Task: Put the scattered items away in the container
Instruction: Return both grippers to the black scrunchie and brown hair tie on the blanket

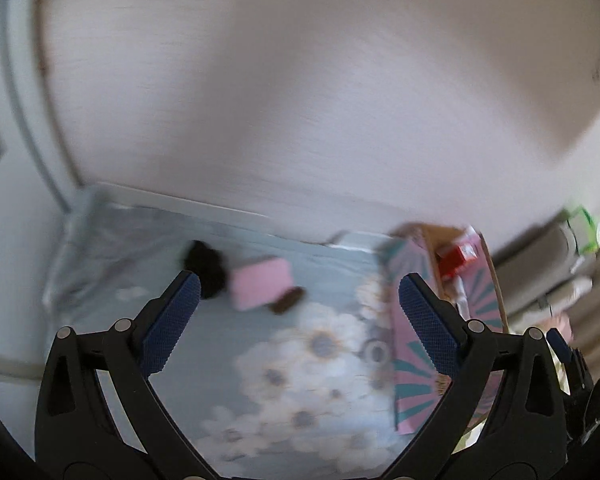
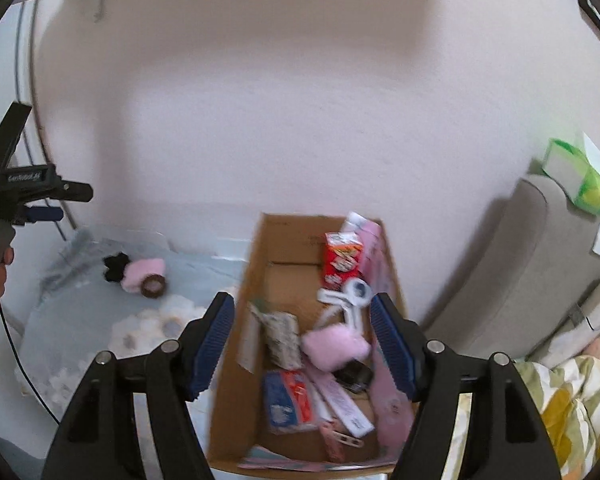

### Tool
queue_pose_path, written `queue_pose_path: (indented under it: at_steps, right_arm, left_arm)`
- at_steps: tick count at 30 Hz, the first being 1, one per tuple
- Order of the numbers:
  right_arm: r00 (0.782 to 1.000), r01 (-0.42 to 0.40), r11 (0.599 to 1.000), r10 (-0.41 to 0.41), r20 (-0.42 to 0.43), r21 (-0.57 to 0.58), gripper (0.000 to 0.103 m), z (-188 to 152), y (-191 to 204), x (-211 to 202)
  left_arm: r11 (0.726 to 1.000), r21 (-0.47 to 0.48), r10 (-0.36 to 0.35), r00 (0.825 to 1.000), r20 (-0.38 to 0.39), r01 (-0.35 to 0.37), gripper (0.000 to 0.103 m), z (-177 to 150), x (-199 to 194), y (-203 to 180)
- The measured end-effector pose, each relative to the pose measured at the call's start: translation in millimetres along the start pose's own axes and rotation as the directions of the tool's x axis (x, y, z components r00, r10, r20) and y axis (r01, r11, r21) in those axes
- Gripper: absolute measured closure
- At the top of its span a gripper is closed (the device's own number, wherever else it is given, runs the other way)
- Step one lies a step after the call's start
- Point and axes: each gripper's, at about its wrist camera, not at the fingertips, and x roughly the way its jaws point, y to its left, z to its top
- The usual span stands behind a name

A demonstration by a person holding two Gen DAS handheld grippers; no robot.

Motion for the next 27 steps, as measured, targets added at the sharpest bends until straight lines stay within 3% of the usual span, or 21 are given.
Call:
queue_pose_path:
  at_steps: [5, 12, 19, 27]
  right_arm:
    - [0.998, -0.050, 0.998, 0.051, 0.028, -0.046, 0.035, 12, 37, 1]
    - [0.987, -0.146, 0.983, 0.152, 0.044, -0.114, 0.035, 25, 88, 7]
    - [0.974, -0.224, 0.963, 0.225, -0.010, -0.151, 0.035, 25, 132, 31]
    - [0.966, -0.247, 0.951, 0.227, -0.125, -0.188, 0.035, 17, 171, 73]
  left_arm:
    - [0.998, -0.040, 0.054, 0.996, 0.070, -0.051, 0.003, 1, -34, 42]
    - [0.992, -0.018, 0.123, 0.984, 0.133, -0.122, 0.003, -3, -69, 71]
    - [0.989, 0.014, 0.146, 0.984, 0.102, -0.148, 0.003, -9, -60, 87]
    - [0.987, 0.104, 0.123, 0.992, -0.005, -0.121, 0.003, -4, -8, 88]
